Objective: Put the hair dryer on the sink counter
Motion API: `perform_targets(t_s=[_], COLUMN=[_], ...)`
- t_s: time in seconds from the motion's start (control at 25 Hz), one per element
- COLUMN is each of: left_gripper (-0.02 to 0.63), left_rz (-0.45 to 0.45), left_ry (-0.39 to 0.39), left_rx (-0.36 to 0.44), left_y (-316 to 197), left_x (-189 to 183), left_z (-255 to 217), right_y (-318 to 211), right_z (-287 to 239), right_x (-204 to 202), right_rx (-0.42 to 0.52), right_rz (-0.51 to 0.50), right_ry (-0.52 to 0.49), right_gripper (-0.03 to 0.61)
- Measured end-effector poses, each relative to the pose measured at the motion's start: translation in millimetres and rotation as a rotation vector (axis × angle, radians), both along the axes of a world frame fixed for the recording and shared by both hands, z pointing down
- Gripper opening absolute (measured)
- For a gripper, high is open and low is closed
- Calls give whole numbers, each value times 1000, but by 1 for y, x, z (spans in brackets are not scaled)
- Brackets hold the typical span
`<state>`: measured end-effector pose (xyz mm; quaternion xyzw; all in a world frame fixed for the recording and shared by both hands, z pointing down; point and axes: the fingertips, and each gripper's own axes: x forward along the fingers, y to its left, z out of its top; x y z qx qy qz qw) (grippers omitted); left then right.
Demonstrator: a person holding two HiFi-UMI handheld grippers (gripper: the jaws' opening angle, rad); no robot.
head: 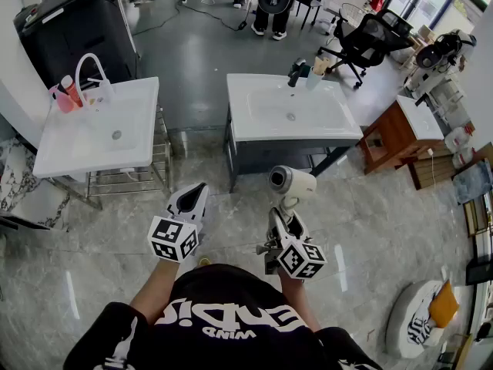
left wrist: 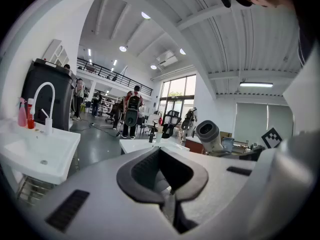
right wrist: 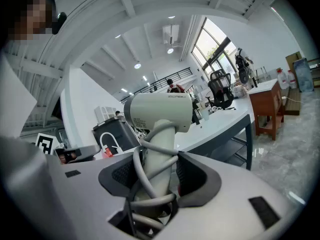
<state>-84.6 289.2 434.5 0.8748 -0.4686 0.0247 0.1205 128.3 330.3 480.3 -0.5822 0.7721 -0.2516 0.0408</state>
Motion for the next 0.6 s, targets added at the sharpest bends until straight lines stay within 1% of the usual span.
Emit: perform_targets(t_s=[0.12, 0.28, 0.44, 0.6], left_gripper=[8, 8, 8, 8], left_rz=[9, 29, 56, 72], left_ry=[2, 3, -3, -9], left_rx=[15, 26, 36, 24], left_y=[-6, -13, -17, -22], left_x=[-2, -6, -12, -17], left_z=[-5, -2, 2, 10], right_y=[-6, -11, -14, -16], right_z=[-3, -2, 0, 5], right_x=[-6, -14, -22, -26], right_rx=[7, 14, 24, 24], right_rz=[-5, 8, 22, 38], right_ry=[9, -21, -4, -5], right_gripper=[230, 232, 232, 232])
